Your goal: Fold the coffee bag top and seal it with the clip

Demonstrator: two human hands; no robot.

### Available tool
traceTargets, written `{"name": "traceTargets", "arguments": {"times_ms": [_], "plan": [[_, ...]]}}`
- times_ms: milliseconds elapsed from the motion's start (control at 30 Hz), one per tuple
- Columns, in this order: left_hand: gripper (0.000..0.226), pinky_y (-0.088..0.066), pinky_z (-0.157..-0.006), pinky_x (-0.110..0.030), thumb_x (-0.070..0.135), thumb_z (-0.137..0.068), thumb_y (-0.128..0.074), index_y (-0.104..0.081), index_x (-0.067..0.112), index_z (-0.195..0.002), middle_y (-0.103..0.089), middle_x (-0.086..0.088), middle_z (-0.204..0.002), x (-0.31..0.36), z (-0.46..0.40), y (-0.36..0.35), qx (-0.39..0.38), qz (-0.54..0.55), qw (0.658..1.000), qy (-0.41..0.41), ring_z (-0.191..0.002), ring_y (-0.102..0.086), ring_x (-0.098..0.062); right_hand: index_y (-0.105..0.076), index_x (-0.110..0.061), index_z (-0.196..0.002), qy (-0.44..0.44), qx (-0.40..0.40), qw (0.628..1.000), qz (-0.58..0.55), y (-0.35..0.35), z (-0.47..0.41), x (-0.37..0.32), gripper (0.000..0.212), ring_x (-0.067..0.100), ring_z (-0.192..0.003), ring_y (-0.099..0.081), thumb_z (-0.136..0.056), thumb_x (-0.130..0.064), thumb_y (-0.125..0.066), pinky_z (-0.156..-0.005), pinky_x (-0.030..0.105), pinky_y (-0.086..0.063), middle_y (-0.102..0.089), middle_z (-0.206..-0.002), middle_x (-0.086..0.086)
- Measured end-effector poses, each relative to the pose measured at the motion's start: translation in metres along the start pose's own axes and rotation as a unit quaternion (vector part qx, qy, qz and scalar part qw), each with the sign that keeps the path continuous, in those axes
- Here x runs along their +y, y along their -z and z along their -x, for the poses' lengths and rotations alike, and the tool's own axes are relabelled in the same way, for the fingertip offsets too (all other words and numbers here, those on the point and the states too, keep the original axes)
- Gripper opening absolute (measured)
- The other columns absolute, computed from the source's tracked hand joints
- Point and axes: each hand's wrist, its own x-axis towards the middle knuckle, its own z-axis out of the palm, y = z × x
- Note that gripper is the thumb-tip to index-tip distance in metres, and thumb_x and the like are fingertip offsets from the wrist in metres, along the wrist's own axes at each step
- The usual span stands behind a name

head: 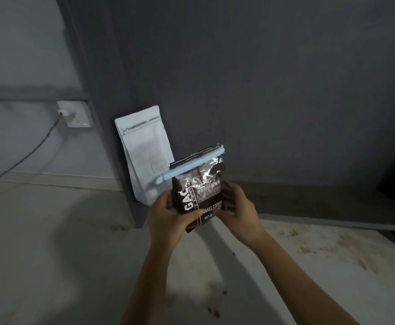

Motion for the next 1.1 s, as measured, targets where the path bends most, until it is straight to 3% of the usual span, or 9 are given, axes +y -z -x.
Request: {"name": "traceTargets", "arguments": {"times_ms": [67,133,200,333,433,633,767,900,1100], "plan": [[0.048,-0.06,-0.064,-0.028,0.018,-0.045,-0.092,-0.068,0.022,-0.086,-0.076,0.003,-0.086,-0.001,-0.014,-0.007,0.049,0.017,0.998,0.027,-0.072,-0.071,-0.004,-0.037,-0.012,-0.13,0.029,0.038,0.999,0.022,-0.015,-0.008,0.001,0.069,0.007,-0.104,-0.058,-0.073,-0.005,-0.074,-0.078,0.004,-0.047,-0.056,-0.113,-0.008],[0.048,-0.06,-0.072,-0.044,0.025,-0.045,-0.091,-0.068,0.019,-0.087,-0.076,-0.002,-0.085,-0.003,-0.025,-0.013,0.083,0.025,0.995,0.051,-0.077,-0.072,-0.018,-0.036,-0.016,-0.13,0.044,0.033,0.998,0.029,-0.029,-0.013,0.001,0.07,0.014,-0.107,-0.06,-0.071,-0.007,-0.072,-0.083,0.022,-0.053,-0.058,-0.116,-0.003],[0.043,-0.06,-0.073,-0.047,0.025,-0.048,-0.09,-0.069,0.02,-0.084,-0.076,0.0,-0.079,-0.005,-0.037,-0.018,0.111,0.037,0.991,0.067,-0.074,-0.072,-0.019,-0.033,-0.016,-0.135,0.06,0.006,0.997,0.047,-0.042,-0.018,0.002,0.078,0.017,-0.113,-0.057,-0.068,-0.011,-0.072,-0.09,0.032,-0.051,-0.058,-0.123,0.004],[0.029,-0.059,-0.068,-0.033,0.024,-0.055,-0.087,-0.066,0.033,-0.073,-0.072,0.017,-0.061,-0.01,-0.057,-0.028,0.139,0.057,0.986,0.079,-0.061,-0.069,0.001,-0.029,-0.011,-0.139,0.063,-0.031,0.995,0.068,-0.06,-0.038,0.007,0.081,0.023,-0.119,-0.051,-0.071,-0.014,-0.073,-0.098,0.034,-0.044,-0.052,-0.131,0.013],[0.03,-0.054,-0.065,-0.026,0.019,-0.06,-0.085,-0.063,0.038,-0.069,-0.073,0.015,-0.073,-0.017,-0.067,-0.032,0.148,0.061,0.984,0.084,-0.059,-0.064,0.011,-0.032,-0.019,-0.138,0.054,-0.038,0.995,0.075,-0.066,-0.051,0.011,0.077,0.021,-0.118,-0.052,-0.071,-0.013,-0.07,-0.096,0.025,-0.043,-0.049,-0.133,0.008],[0.02,-0.058,-0.079,-0.054,0.04,-0.053,-0.078,-0.066,0.037,-0.07,-0.073,0.012,-0.07,-0.032,-0.073,-0.035,0.153,0.138,0.969,0.134,-0.08,-0.071,-0.022,-0.026,-0.032,-0.141,0.07,-0.073,0.988,0.114,-0.073,-0.062,0.021,0.08,0.028,-0.132,-0.04,-0.074,-0.011,-0.064,-0.1,0.028,-0.04,-0.023,-0.154,0.012],[0.039,-0.054,-0.087,-0.056,0.051,-0.047,-0.076,-0.061,0.031,-0.077,-0.071,0.001,-0.089,-0.034,-0.073,-0.032,0.128,0.151,0.97,0.139,-0.094,-0.069,-0.027,-0.018,-0.034,-0.143,0.067,-0.098,0.984,0.133,-0.075,-0.06,0.022,0.083,0.03,-0.138,-0.029,-0.077,-0.01,-0.062,-0.102,0.031,-0.04,-0.012,-0.157,0.014],[0.033,-0.053,-0.088,-0.058,0.034,-0.063,-0.079,-0.056,0.029,-0.085,-0.069,0.005,-0.091,-0.035,-0.075,-0.027,0.071,0.125,0.979,0.145,-0.092,-0.067,-0.024,-0.013,-0.032,-0.144,0.06,-0.136,0.978,0.144,-0.07,-0.057,0.021,0.086,0.027,-0.141,-0.021,-0.078,-0.009,-0.062,-0.105,0.025,-0.032,-0.006,-0.158,0.011],[0.063,-0.054,-0.087,-0.054,0.032,-0.07,-0.078,-0.049,-0.001,-0.115,-0.061,-0.023,-0.115,-0.007,-0.062,-0.012,-0.036,-0.097,0.982,0.159,-0.105,-0.061,-0.039,-0.022,-0.019,-0.144,0.015,-0.193,0.966,0.174,-0.044,-0.052,0.001,0.079,0.027,-0.14,-0.027,-0.078,-0.011,-0.066,-0.108,0.024,-0.026,-0.022,-0.154,0.013]]}}
